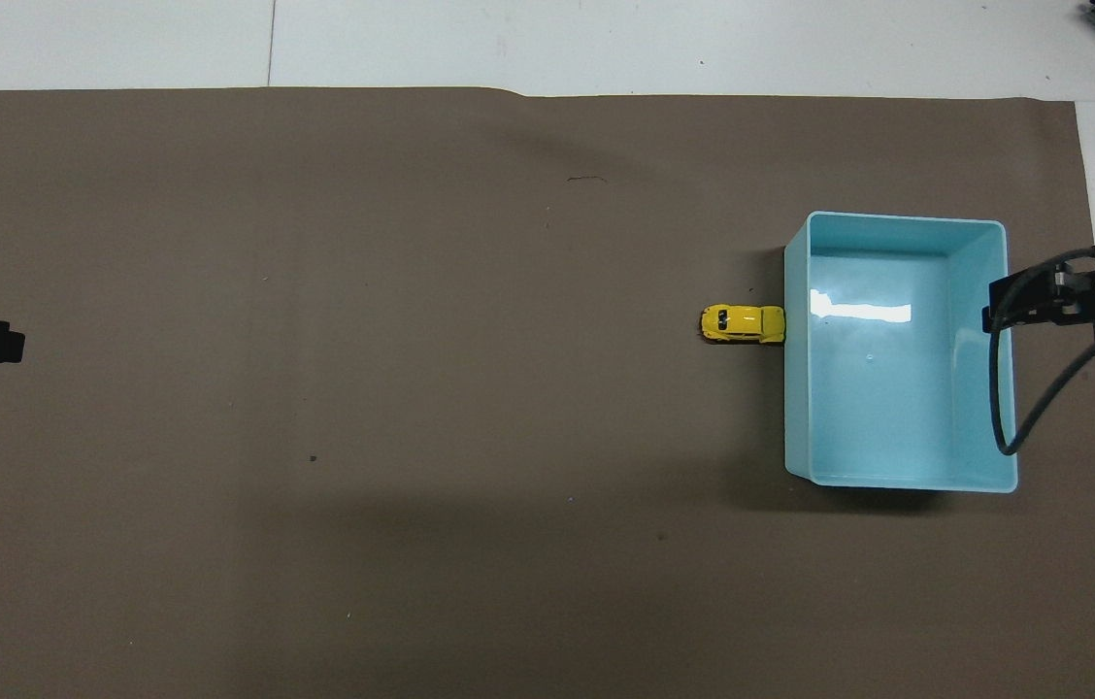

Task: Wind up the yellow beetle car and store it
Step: 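Move the right gripper over the blue bin toward the car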

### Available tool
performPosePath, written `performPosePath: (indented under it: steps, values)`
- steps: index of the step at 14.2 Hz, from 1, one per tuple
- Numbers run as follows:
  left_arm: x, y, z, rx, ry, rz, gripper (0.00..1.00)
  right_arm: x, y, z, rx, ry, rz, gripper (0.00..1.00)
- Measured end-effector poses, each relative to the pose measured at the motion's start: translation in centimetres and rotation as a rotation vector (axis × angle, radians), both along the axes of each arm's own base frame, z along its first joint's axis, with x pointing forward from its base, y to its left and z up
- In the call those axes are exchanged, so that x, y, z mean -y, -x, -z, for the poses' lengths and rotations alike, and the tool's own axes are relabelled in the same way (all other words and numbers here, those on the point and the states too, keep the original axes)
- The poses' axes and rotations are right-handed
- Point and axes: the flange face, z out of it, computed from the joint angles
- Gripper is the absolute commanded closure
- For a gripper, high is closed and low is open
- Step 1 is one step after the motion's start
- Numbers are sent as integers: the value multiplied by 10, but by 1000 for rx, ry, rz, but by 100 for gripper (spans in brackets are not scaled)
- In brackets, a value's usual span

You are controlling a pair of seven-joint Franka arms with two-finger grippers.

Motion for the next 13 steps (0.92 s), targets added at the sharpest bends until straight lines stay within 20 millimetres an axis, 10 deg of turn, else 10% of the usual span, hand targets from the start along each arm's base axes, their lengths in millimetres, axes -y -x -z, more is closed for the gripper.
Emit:
performPosePath:
  steps: [13]
  values:
    - [-11,0,0,-1,2,-21,0,20,1,0,-1,6,116,0]
